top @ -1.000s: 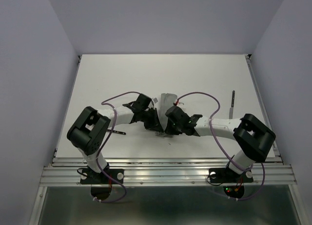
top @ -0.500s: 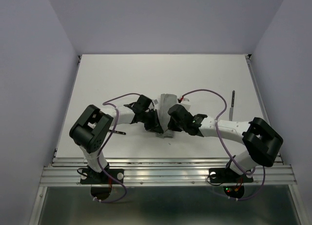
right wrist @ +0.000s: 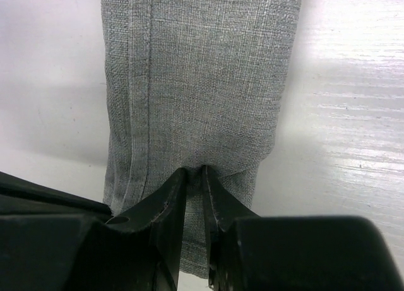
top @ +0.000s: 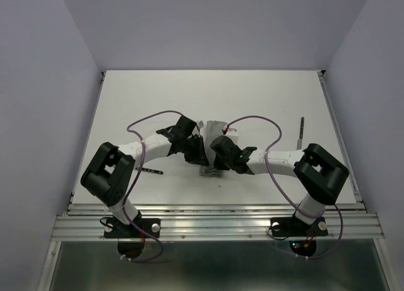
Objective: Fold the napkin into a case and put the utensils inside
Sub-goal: Fold the 2/3-rectangle-folded napkin at the center of the board.
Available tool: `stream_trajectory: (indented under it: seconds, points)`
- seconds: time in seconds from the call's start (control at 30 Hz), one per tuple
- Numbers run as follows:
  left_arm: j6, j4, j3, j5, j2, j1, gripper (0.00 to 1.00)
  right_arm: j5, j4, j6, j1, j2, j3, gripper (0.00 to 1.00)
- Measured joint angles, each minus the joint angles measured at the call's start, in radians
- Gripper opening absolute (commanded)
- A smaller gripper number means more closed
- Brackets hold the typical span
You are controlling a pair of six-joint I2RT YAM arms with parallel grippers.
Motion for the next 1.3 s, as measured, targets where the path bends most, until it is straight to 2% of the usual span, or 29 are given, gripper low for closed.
stream_trajectory:
  seconds: [0.07, 0.2, 0.27, 0.3, 0.33, 0.43, 0.6, 0.87, 0.9, 1.0, 1.2, 1.3]
  points:
    - [0.02, -0.046, 0.046, -0.024, -0.011, 0.008, 0.3, -0.001, 0.011, -0.016, 0.001, -0.002, -0.007, 0.22]
    - [0.058, -0.076, 0.109, -0.036, -0.023, 0.049, 0.43, -0.014, 0.056, -0.063, 0.001, -0.016, -0.04, 0.22]
    - [0.072, -0.087, 0.131, -0.044, -0.021, 0.084, 0.6, -0.023, 0.092, -0.092, 0.001, -0.031, -0.068, 0.22]
    - [0.076, -0.09, 0.137, -0.047, -0.018, 0.094, 0.61, -0.026, 0.097, -0.1, 0.001, -0.035, -0.073, 0.22]
    - [0.08, -0.097, 0.153, -0.057, -0.011, 0.108, 0.71, -0.032, 0.105, -0.115, 0.001, -0.04, -0.08, 0.22]
    - [0.085, -0.094, 0.197, -0.071, 0.027, 0.121, 0.84, -0.046, 0.123, -0.154, 0.001, -0.051, -0.098, 0.22]
    - [0.09, -0.075, 0.282, -0.087, 0.125, 0.118, 0.84, -0.072, 0.137, -0.21, 0.001, -0.088, -0.138, 0.23]
    - [0.092, -0.062, 0.316, -0.119, 0.246, 0.116, 0.73, -0.112, 0.134, -0.282, 0.001, -0.158, -0.201, 0.24]
    - [0.091, -0.059, 0.316, -0.121, 0.255, 0.116, 0.68, -0.117, 0.132, -0.292, 0.001, -0.169, -0.21, 0.24]
    - [0.084, -0.048, 0.317, -0.126, 0.272, 0.109, 0.64, -0.131, 0.124, -0.318, 0.001, -0.192, -0.224, 0.25]
    - [0.058, -0.029, 0.318, -0.125, 0.287, 0.091, 0.42, -0.154, 0.113, -0.373, 0.001, -0.217, -0.236, 0.27]
    - [0.04, -0.017, 0.317, -0.125, 0.288, 0.083, 0.22, -0.156, 0.11, -0.388, 0.001, -0.238, -0.243, 0.29]
